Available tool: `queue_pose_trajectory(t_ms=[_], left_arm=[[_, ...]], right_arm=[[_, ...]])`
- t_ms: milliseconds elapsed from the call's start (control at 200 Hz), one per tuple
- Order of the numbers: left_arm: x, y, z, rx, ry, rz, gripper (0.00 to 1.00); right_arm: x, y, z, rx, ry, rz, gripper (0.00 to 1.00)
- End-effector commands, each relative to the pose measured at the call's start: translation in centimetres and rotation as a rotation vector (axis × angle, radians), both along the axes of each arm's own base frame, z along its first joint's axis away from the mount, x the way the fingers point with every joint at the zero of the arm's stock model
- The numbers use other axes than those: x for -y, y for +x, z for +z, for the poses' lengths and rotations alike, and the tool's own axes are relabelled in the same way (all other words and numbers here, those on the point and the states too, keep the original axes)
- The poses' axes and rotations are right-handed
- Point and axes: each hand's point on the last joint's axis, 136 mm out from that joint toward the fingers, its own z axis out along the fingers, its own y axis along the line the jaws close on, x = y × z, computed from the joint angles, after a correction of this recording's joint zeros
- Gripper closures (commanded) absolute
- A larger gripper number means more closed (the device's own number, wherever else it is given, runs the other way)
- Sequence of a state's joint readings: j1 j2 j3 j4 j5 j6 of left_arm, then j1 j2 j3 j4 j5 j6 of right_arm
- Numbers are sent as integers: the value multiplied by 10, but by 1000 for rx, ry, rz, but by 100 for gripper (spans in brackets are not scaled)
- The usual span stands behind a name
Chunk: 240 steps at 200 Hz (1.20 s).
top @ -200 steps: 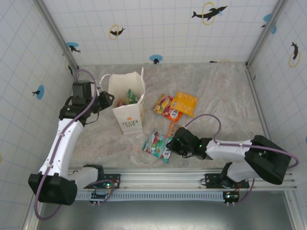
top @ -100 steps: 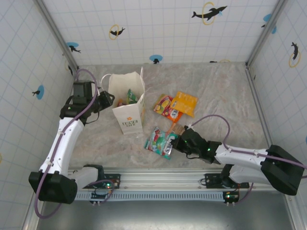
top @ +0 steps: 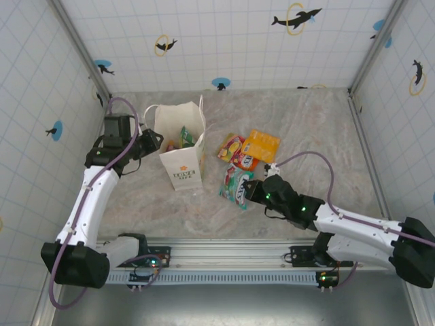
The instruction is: Place the snacks into the paper bag
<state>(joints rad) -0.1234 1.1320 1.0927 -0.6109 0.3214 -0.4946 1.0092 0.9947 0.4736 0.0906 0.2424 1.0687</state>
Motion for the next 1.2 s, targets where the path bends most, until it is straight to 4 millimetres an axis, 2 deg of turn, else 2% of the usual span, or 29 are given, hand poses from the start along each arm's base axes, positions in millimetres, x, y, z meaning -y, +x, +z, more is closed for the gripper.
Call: queue_pose_trajectory(t_ms=[0, 280, 430, 580, 746, 996, 1086, 1196], left_arm=[[-1, 0, 7, 40, 10, -13, 71], [-1, 2, 12, 47, 19, -20, 72], [-2, 3, 12, 47, 29, -17, 71], [-2, 4, 14, 50, 34, -18, 72], [-4, 4, 20, 72, 34, -3, 72], [-6, 5, 16, 66, 42, 1, 72], [-5, 6, 15, 61, 40, -3, 72], [-4, 7, 16, 63, 38, -3, 72]], right_arm=[[0, 17, 53, 156, 36, -49, 100], [7, 34, 109, 333, 26, -109, 100], [6, 42, 147, 442, 37, -134, 100], [1, 53, 194, 572, 45, -166, 100], [-13, 65, 247, 699, 44, -180, 100], [-50, 74, 333, 899, 85, -133, 100], [-63, 76, 354, 950, 105, -117, 100], [-79, 78, 370, 990, 130, -92, 100]])
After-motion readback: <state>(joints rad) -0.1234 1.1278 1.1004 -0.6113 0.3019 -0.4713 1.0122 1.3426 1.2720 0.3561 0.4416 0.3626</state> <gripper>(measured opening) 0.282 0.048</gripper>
